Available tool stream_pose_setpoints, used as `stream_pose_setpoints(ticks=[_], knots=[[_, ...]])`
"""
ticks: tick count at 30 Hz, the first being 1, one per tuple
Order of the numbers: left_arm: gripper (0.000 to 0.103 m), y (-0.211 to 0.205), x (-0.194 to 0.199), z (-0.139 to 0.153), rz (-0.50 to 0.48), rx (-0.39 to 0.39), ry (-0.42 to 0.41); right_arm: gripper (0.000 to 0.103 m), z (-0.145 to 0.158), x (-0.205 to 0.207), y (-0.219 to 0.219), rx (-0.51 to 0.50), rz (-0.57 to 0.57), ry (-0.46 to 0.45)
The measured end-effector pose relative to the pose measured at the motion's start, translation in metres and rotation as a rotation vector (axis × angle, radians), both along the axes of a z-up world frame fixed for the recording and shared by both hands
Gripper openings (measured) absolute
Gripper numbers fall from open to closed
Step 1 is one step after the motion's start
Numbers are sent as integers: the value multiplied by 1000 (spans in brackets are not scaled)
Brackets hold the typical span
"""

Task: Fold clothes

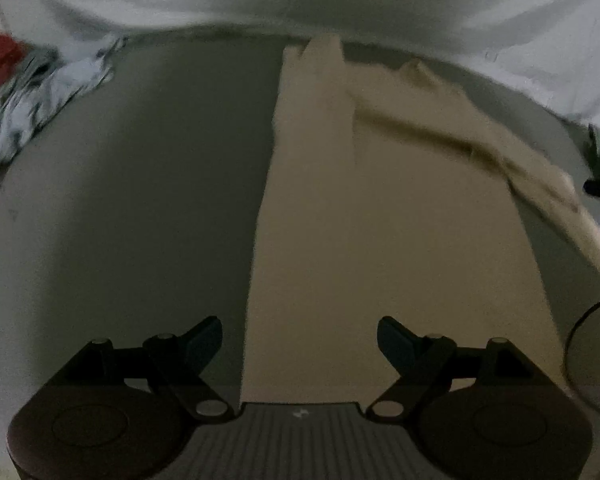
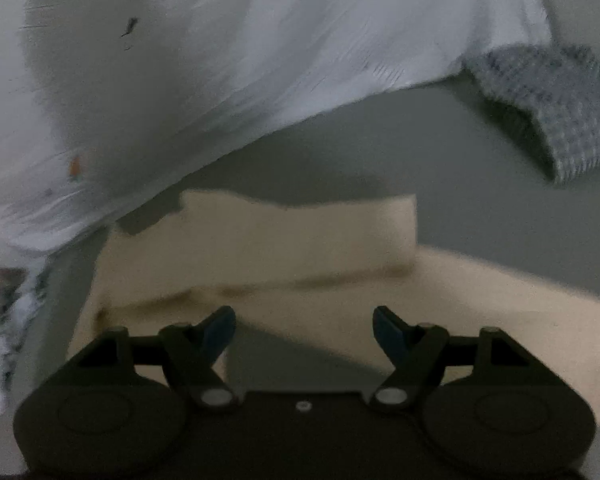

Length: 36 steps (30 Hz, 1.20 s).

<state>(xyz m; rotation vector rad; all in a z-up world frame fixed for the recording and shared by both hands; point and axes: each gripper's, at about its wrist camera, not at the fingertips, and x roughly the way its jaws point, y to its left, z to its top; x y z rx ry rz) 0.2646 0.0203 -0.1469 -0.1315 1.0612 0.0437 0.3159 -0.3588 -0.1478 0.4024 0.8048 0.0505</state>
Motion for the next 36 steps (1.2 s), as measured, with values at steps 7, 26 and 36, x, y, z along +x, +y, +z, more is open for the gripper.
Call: stream_pose_setpoints(ticks=[7,26,36], knots=[[85,-10,85,-14,-52,-13,-10,77,-15,72,-5,-137,-77,14],[90,9,107,-17,83,-129,-33,1,37,92,34,24,139,-186],[90,49,-7,-3,297,-148,-68,1,68,-43,203,-2,988,-253]])
